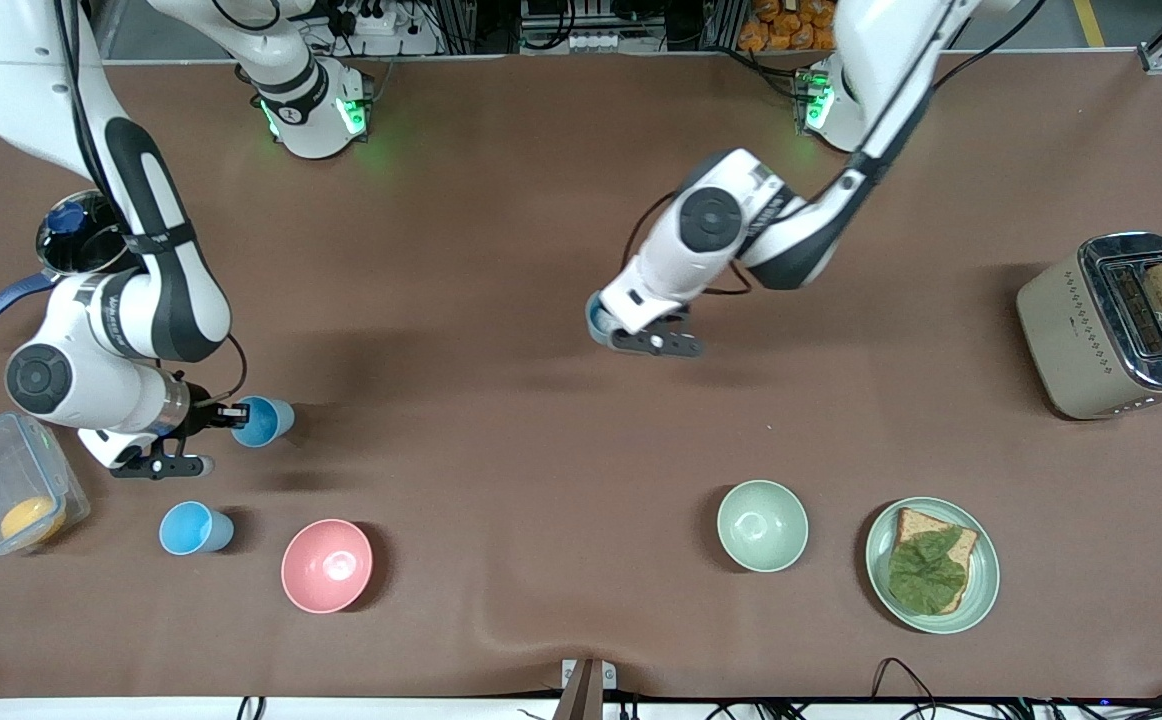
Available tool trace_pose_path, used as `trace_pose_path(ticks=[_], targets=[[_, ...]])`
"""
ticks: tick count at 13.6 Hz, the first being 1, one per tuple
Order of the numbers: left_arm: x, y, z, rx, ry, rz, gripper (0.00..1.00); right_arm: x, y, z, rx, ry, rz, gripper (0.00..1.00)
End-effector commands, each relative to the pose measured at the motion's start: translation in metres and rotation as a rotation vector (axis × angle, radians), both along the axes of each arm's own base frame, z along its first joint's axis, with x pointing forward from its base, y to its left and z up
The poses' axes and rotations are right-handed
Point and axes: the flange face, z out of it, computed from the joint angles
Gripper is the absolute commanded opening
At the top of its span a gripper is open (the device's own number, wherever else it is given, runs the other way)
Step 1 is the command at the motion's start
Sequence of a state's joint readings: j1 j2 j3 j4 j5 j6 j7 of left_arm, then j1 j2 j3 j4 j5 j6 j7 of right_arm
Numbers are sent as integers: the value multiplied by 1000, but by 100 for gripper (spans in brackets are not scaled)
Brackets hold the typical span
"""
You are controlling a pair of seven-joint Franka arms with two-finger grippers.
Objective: Stack blue cups with both arms
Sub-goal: 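Carry the tissue cup with the left gripper while the right gripper lifts its cup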
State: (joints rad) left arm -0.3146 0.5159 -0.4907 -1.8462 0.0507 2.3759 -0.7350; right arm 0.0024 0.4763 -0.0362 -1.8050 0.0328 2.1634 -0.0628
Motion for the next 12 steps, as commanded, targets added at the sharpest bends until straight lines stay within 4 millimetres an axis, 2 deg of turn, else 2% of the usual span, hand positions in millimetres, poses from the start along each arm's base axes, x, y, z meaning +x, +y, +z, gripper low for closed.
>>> trace_pose_path(ticks=[1, 2, 3, 4, 5, 6, 7, 10, 12], targets=[[-11, -29, -31, 7, -33, 51, 6, -9, 7, 26, 16, 3, 12, 0], [-14, -33, -40, 18, -55, 42, 13, -10, 10, 35, 17, 4, 17, 0], [-14, -33, -47, 23, -64, 50, 32, -11, 19, 45, 21, 6, 27, 0], [-14, -34, -51, 23, -67, 59, 54, -13, 37, 57, 26, 5, 45, 0], [-16, -35, -51, 18, -67, 72, 61, -13, 50, 71, 40, -8, 55, 0], [-15, -36, -47, 17, -68, 98, 87, -14, 63, 79, 81, -17, 47, 0], [-14, -36, -40, 14, -75, 116, 100, -13, 69, 82, 130, -21, 21, 0], [-2, -24, 36, 13, -146, 171, 100, -17, 101, 79, 173, -4, -22, 0], [8, -1, 91, 51, -195, 196, 100, -23, 152, 84, 154, 7, -116, 0]])
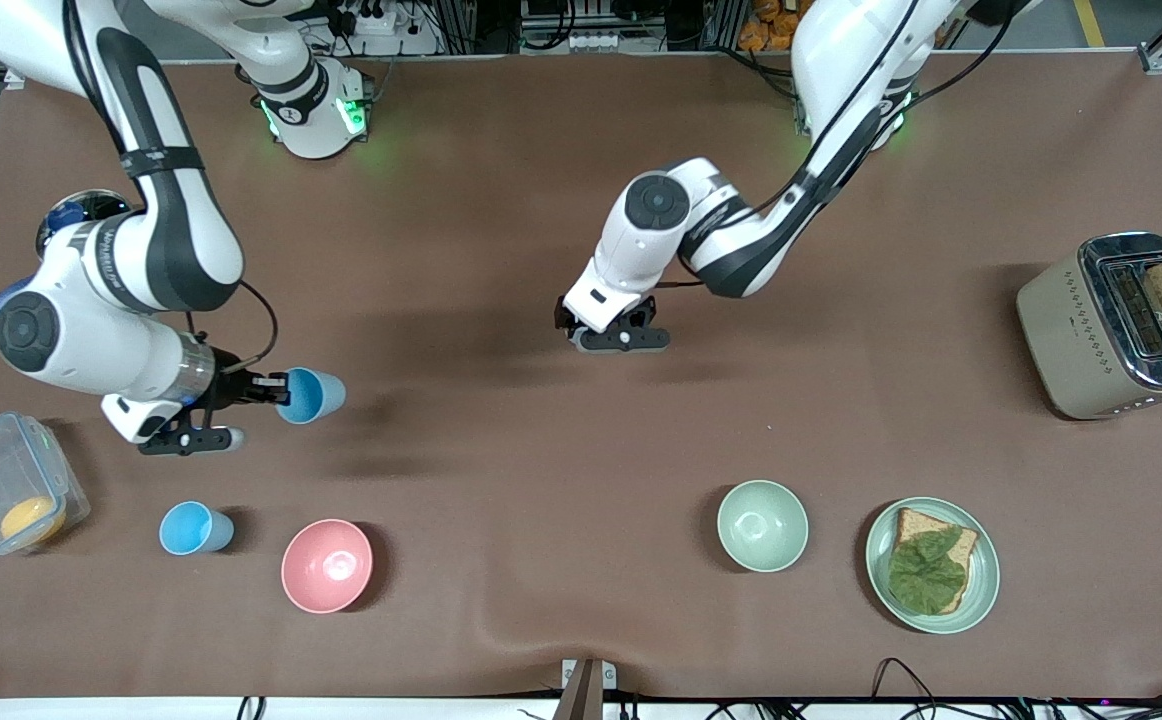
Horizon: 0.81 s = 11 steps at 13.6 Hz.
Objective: Stack blue cups with both arms
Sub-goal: 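Set the tissue cup down mid-table with the left gripper while the right gripper approaches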
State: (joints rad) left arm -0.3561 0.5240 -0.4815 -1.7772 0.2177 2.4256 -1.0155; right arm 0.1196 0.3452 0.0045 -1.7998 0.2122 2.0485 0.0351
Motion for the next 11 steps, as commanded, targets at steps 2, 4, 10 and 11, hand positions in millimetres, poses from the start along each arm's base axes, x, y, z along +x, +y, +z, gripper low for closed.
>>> trace_pose_path(ticks=[2, 4, 10, 11], targets=[[18, 71, 123, 103, -107, 109, 100, -15, 102, 13, -17, 18, -162, 0], [29, 122, 172, 160, -130, 150, 100, -23, 137, 17, -3, 36, -228, 0], [59, 289, 274, 249, -62, -6, 100, -108, 315, -7, 8, 79, -429, 0], [62, 306, 286, 255, -45, -13, 100, -128, 340, -9, -5, 91, -471, 0]])
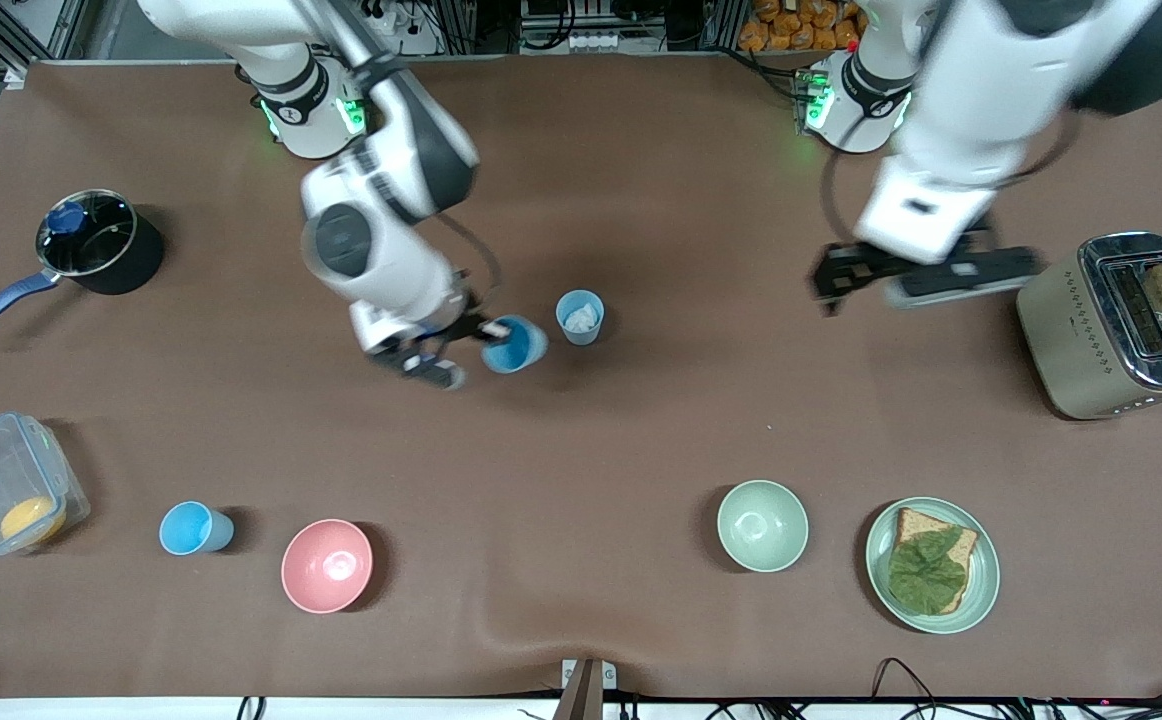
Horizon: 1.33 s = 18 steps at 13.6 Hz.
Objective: Stack blue cups with both arms
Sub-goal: 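Lower the held cup into the tissue cup while the left gripper withdraws, then press the blue cup down into the other cup and open the right gripper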
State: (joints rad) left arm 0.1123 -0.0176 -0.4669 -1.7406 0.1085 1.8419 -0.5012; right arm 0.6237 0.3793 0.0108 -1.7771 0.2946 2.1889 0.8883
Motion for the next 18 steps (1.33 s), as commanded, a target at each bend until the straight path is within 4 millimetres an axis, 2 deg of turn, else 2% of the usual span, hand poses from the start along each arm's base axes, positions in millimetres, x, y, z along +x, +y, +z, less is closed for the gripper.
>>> trace_pose_path(ticks=[1, 3, 4, 6, 7, 9, 12, 18], targets=[[4, 38, 30, 2, 53, -53, 100, -38, 51, -11, -38, 24, -105, 0], [9, 68, 46, -13, 75, -99, 100, -66, 71, -20, -100, 33, -133, 0], [11, 89, 52, -36, 85, -97, 100, -77, 75, -25, -119, 44, -138, 0], [11, 117, 62, -53, 94, -160, 100, -84, 69, -22, -156, 83, -139, 0], [7, 120, 64, -50, 107, -181, 100, -86, 67, -16, -176, 90, -132, 0], [4, 141, 66, -58, 129, -157, 100, -85, 66, -12, -181, 81, -133, 0], [4, 153, 66, -63, 130, -176, 100, -77, 66, -8, -167, 67, -145, 0], [-3, 153, 78, -58, 107, -168, 100, -70, 73, -16, -146, 7, -139, 0]])
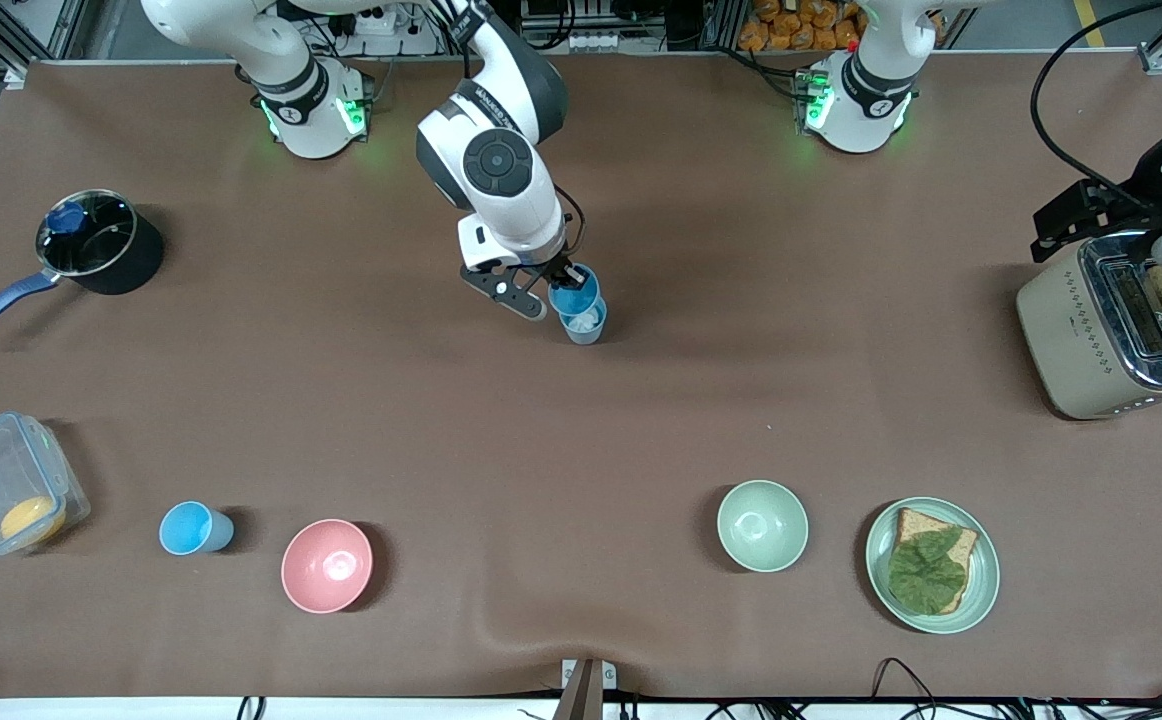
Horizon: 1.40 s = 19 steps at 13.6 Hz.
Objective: Stack blue cups with both arms
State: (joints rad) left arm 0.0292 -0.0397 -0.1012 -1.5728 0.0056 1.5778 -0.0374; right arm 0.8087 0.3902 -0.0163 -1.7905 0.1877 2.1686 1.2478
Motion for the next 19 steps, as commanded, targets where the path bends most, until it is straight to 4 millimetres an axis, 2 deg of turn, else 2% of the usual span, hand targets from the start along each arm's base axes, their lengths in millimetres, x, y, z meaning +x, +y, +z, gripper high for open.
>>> trace_pose_path(ticks=[1, 4, 6, 7, 8, 9, 13, 15, 17, 19], targets=[[-8, 3, 10, -7, -2, -6, 100, 1, 3, -6, -11, -21, -8, 0], [-11, 5, 12, -11, 1, 2, 100, 0, 5, -14, -14, -21, -5, 0], [-10, 18, 12, -11, 1, 14, 100, 3, 3, -13, -13, -22, -10, 0], [-10, 23, 13, -18, -2, 26, 100, 3, 3, -11, -12, -22, -10, 10], [-13, 24, 17, -18, -7, 27, 100, 4, 1, -11, -16, -17, -16, 69], [-13, 26, 17, -15, -8, 29, 100, 4, 1, -9, -15, -19, -22, 100], [-13, 27, 17, -11, -9, 32, 100, 22, -10, 16, 8, -35, -40, 100], [-15, 33, 20, -16, -13, 44, 100, 28, -32, 32, -7, -7, 48, 100], [-18, 36, 22, -20, -7, 50, 100, 52, -65, 41, 2, -13, 116, 100], [-20, 36, 21, -20, 8, 50, 100, 87, -121, 50, 16, -20, 194, 100]])
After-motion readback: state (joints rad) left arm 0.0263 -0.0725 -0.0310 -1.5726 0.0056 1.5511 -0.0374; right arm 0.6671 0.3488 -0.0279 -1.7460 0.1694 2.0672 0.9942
